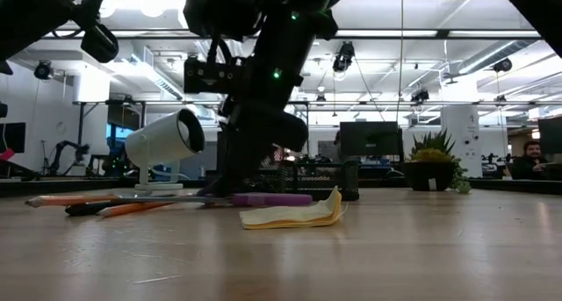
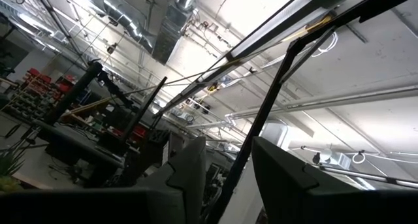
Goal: Pick and place office supplies into organizer
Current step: Put the blue eraser into the black desk organizer
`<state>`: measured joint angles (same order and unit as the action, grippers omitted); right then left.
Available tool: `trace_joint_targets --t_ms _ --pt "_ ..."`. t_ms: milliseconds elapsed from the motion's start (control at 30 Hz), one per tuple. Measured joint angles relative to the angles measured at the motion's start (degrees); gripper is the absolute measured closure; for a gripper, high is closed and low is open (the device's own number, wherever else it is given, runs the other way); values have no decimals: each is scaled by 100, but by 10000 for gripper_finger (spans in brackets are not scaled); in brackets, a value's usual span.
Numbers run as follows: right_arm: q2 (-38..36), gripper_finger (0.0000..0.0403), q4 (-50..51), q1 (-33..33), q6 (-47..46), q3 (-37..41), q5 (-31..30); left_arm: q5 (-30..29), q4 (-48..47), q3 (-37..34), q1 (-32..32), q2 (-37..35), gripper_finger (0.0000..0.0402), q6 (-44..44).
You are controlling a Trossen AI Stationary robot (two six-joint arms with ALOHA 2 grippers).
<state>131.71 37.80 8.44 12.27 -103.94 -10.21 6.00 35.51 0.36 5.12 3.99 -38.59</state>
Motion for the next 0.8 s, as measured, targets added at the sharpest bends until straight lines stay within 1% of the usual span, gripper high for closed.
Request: trace_joint_targets --t_ms 167,267,333,367,467,567,633,700,800 --pt "-348 385 176 -40 -499 -273 -590 0 0 0 0 0 292 0" --pt "-627 385 422 -112 -1071 -379 -1089 0 -2 0 -2 0 292 0" --pt "-801 385 660 -223 -1584 -397 -1129 2 2 0 -2 0 292 0" --pt "-841 385 813 -298 -1836 -404 -1023 -1 -4 0 -2 0 292 1" --pt "-876 385 1239 -563 -2315 -392 -421 0 -2 0 -1 0 292 0" --pt "-860 385 1339 -797 -2492 -351 372 1 0 0 -1 0 292 0" --pt "-844 385 1299 -942 -2770 -346 938 0 0 0 0 0 292 0" --pt "-801 385 1277 -1058 -2962 -343 1163 0 0 0 -2 0 292 0" --pt "-719 385 969 -1170 -3052 -328 1177 0 -1 0 0 0 292 0"
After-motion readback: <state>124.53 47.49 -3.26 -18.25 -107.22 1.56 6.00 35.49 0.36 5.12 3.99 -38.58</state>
